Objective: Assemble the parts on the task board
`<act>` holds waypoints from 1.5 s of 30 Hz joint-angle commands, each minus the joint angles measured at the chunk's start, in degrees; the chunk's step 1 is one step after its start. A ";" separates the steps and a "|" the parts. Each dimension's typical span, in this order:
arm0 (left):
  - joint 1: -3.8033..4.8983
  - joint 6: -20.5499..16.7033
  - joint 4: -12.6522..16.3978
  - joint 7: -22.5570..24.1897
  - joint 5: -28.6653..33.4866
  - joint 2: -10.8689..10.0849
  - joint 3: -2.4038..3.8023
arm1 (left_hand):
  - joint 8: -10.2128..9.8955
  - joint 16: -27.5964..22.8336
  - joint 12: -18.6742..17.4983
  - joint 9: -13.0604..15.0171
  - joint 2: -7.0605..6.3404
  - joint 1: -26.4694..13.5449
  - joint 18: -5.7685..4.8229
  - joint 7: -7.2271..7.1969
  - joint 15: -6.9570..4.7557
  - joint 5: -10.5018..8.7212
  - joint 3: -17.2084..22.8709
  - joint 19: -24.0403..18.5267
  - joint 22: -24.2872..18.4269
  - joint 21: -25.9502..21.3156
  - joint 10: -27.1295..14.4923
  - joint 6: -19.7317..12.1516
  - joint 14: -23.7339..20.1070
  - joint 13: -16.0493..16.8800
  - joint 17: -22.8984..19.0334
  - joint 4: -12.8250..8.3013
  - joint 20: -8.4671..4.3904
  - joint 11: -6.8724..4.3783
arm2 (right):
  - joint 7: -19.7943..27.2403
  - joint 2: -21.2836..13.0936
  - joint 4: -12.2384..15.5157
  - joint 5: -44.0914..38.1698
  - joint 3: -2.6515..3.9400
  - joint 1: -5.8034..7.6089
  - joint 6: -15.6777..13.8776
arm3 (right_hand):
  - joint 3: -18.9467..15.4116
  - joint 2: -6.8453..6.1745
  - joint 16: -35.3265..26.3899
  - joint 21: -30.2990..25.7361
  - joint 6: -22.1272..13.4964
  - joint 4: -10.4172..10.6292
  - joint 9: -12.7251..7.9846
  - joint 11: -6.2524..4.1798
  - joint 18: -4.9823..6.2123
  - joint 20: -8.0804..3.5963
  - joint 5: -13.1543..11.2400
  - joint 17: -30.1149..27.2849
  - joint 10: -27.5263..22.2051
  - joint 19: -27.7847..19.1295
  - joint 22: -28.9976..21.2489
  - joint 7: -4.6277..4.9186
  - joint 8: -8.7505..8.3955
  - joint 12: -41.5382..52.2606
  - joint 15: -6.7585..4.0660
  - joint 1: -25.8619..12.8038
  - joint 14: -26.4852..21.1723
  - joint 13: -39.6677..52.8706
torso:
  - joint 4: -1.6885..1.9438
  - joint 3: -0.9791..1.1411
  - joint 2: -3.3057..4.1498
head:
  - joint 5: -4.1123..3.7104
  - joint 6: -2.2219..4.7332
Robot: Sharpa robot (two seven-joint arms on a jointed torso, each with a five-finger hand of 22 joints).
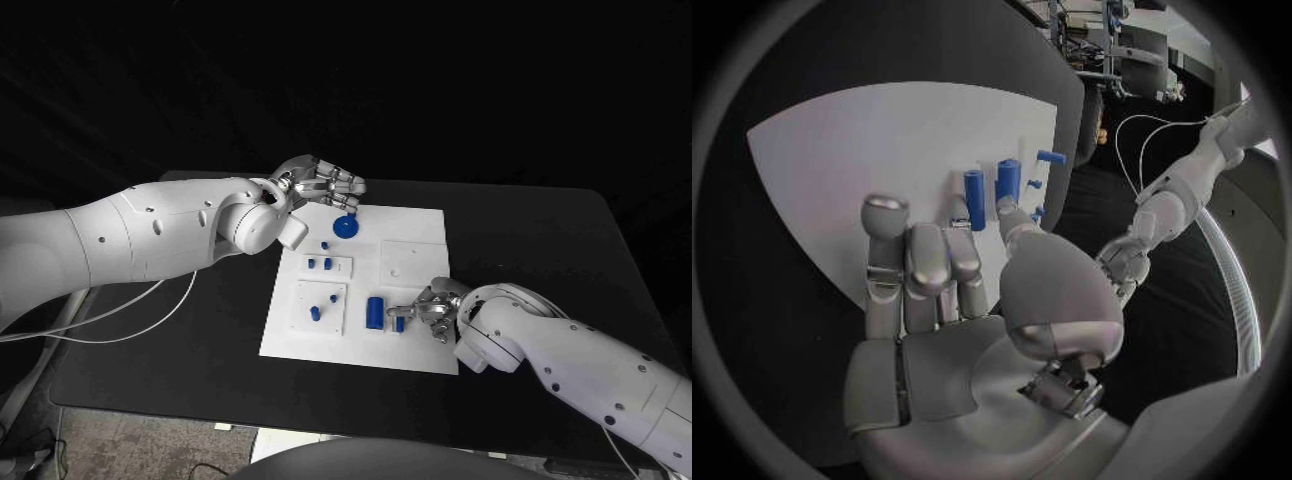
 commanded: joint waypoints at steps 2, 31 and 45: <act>0.18 0.93 0.06 0.06 -0.19 0.13 0.04 | -0.13 -0.37 -0.18 -0.05 -0.45 -0.06 -0.03 -0.02 0.00 -0.22 0.06 0.39 -0.05 0.23 -0.40 -0.32 -0.36 -0.03 -0.02 0.22 0.12 0.10 | 1.28 -0.01 0.11 0.59 -0.04 -0.08 0.84 | -0.03 -0.40 -0.37 -0.16 -0.10 0.23 -0.05 -0.02 0.51 0.18 -0.19 3.92 -0.38 2.58 0.07 0.40 0.29 -0.26 0.13 0.07 0.85 -0.05 | 0.03 0.03 0.03 | -0.08 -0.07; 0.18 1.18 -0.75 -0.33 -0.37 0.04 0.04 | -0.13 -0.37 -0.18 -0.05 -0.45 -0.06 -0.03 -0.02 0.00 -0.22 0.06 0.39 -0.05 0.23 -0.40 -0.32 -0.36 -0.03 -0.02 0.22 0.12 0.10 | 1.52 -1.22 1.36 -1.73 -0.01 -0.12 -0.82 | 0.15 -0.06 -0.35 -0.30 0.04 0.68 -0.04 -0.11 0.67 0.15 1.41 3.98 -0.26 2.65 0.07 0.30 0.29 -0.24 0.08 -0.22 0.91 -0.28 | 0.02 -0.04 -0.06 | -0.01 -0.05; 0.18 1.20 -0.67 -0.41 -0.45 -0.19 0.03 | -0.12 -0.37 -0.20 -0.04 -0.46 0.03 -0.02 0.00 -0.01 -0.19 0.09 0.41 -0.20 0.33 -0.38 -0.32 -0.32 -0.04 -0.02 0.19 0.10 0.10 | 2.22 -2.45 2.60 -2.87 -0.01 -0.83 2.27 | 4.55 -1.84 -0.37 -0.11 0.42 -4.45 -0.10 -0.27 0.52 0.06 0.00 4.05 -0.20 2.63 0.07 0.08 0.27 -0.06 -0.03 4.26 0.92 -0.22 | -0.02 0.01 0.02 | -0.27 0.16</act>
